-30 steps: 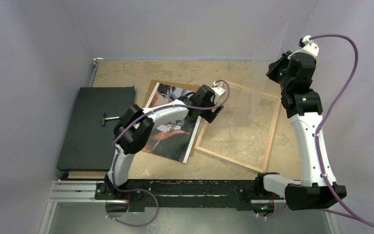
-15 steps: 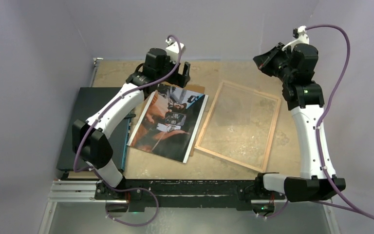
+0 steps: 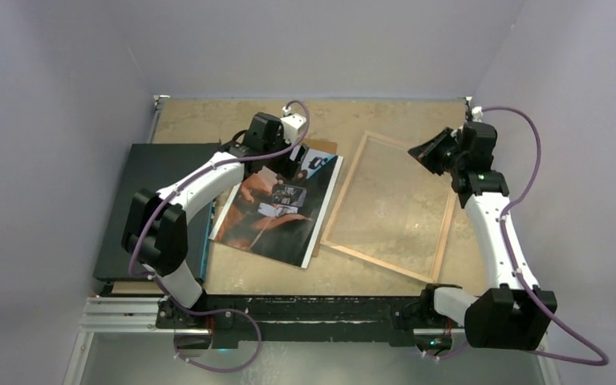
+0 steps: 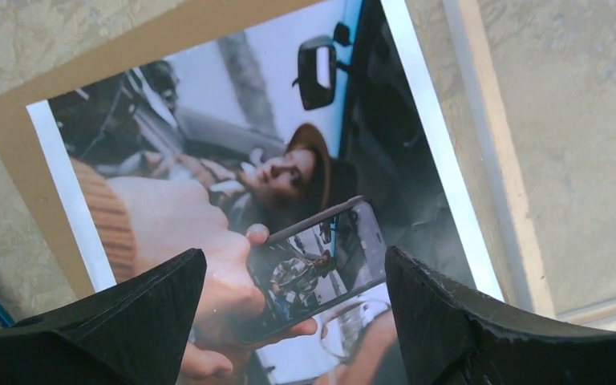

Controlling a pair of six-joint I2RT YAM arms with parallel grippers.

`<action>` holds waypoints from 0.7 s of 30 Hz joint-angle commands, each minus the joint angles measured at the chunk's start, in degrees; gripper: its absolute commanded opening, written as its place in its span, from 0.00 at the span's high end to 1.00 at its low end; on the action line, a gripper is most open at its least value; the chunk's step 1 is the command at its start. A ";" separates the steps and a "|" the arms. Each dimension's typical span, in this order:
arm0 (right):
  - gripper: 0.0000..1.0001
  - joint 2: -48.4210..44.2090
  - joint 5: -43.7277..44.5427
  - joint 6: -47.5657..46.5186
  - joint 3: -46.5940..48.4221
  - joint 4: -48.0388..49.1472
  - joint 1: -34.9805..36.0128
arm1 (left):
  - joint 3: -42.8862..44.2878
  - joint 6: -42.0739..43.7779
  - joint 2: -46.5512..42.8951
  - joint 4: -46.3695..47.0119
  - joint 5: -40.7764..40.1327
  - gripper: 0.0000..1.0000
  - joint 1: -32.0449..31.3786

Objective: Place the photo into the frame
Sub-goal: Move the photo frame to the center of the board.

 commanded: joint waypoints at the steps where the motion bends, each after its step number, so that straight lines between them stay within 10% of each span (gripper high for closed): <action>1: 1.00 -3.12 -0.73 -3.42 -6.01 3.28 -6.04 | -1.90 2.85 2.09 2.84 1.07 0.20 -0.10; 21: 0.94 -13.56 4.66 -4.04 -29.63 13.76 -10.52 | 2.77 6.60 16.06 3.43 -4.71 0.26 -11.79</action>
